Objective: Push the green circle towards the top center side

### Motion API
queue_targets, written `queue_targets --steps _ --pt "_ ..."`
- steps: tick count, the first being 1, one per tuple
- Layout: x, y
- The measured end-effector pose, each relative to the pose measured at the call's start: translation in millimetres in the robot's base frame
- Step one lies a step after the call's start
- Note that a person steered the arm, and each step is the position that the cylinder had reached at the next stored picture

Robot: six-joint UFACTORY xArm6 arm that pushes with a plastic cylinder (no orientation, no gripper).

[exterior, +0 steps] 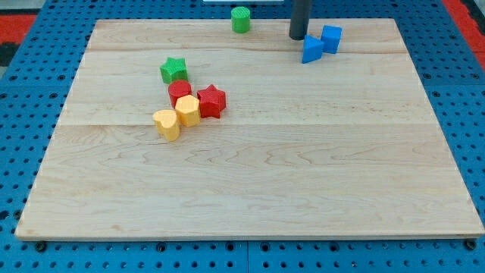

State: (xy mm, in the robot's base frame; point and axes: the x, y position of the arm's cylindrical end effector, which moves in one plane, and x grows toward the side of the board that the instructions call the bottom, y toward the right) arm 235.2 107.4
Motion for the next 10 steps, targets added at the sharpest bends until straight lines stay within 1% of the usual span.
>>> queue_targets --steps 1,2,3,4,5,6,7,8,9,10 --pt "-26.4 9.3" --pt "-42.2 -4.4" --pt "-42.8 -25.7" --pt "-30.6 -86.9" --pt "33.6 -125.6" --pt "57.3 -166.0" --pt "5.1 -219.6" --pt "-43.6 -205.5" --pt "-43.7 -201.2" --pt "-31.5 -105.1"
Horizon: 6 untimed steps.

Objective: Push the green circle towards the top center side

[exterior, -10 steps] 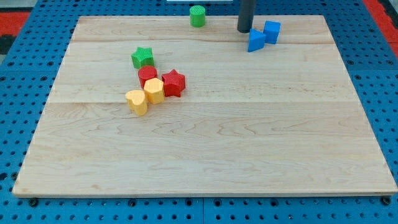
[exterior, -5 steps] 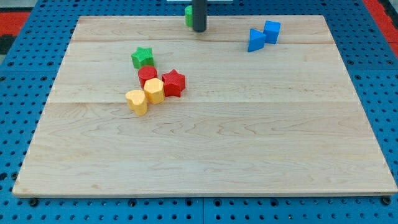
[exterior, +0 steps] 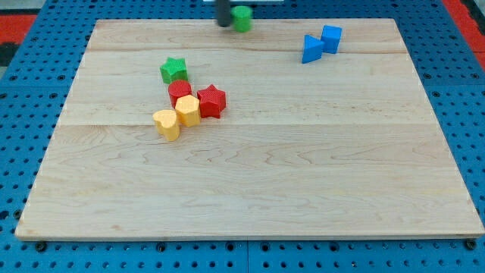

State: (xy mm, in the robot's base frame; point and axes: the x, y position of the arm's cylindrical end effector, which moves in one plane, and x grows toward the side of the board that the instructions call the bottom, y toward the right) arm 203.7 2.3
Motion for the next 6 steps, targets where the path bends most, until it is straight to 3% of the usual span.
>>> queue_targets --steps 1,3,4,6 --pt "77.2 -16.8" --pt "-6.8 112.8" --pt "-12.3 117.0" --pt "0.9 53.2"
